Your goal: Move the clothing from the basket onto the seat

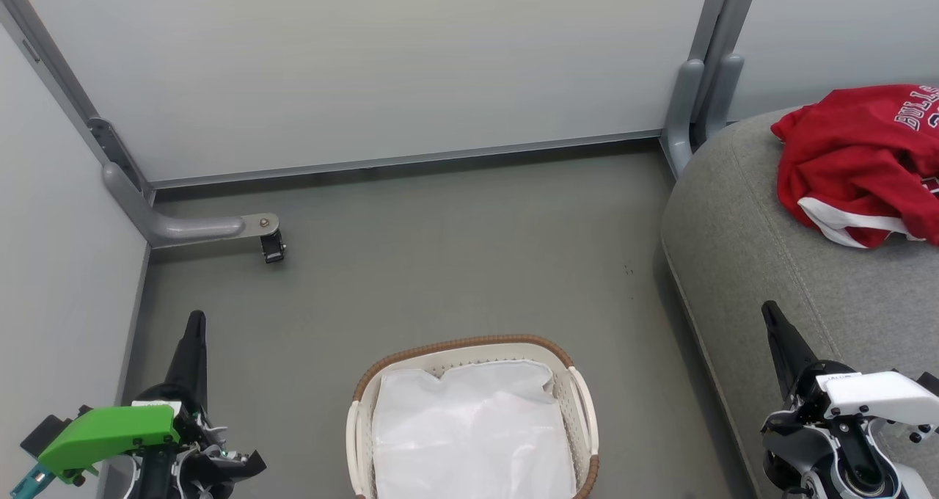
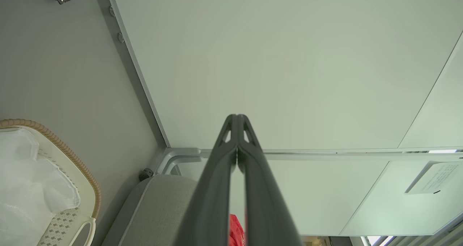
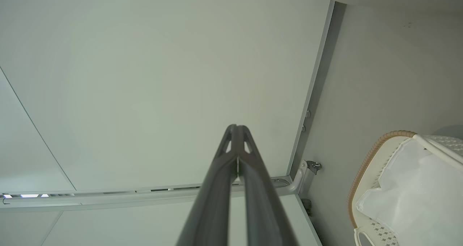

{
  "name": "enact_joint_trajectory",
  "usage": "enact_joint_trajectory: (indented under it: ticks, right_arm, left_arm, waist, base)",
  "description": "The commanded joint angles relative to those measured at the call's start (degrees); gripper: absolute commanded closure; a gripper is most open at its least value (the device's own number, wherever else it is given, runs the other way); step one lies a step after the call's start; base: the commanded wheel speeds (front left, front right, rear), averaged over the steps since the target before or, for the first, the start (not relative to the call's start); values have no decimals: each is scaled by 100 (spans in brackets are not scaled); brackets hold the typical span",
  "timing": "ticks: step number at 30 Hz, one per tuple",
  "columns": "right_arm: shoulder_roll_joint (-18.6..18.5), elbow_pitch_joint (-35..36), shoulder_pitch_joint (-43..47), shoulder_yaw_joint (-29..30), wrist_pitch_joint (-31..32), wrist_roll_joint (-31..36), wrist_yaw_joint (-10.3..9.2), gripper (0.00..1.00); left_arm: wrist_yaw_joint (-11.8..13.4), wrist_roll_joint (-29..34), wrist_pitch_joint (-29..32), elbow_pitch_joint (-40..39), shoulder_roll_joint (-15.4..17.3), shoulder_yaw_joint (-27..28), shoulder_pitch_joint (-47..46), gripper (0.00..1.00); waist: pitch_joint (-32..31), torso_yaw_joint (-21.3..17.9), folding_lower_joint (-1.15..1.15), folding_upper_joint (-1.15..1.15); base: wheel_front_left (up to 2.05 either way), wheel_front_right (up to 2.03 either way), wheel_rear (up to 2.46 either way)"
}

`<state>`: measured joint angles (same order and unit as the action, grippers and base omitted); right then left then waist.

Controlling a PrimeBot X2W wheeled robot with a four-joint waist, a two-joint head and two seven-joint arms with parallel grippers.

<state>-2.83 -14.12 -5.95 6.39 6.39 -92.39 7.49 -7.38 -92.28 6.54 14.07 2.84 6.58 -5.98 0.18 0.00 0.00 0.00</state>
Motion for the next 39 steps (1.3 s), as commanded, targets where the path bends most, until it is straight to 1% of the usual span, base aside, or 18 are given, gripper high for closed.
enact_joint_trajectory:
  ticks: [1,39]
  right_arm:
    - [-35,25,-48,14,26,-24,0,100]
    - [-26,23,-47,23,25,-11,0,100]
  left_arm:
    - [-29,-20,23,1,3,12,-61,100]
    - [-30,-22,20,-1,6,9,-61,100]
  waist:
    - [0,0,0,0]
    - [0,0,0,0]
  base:
    - [0,0,0]
    - [0,0,0]
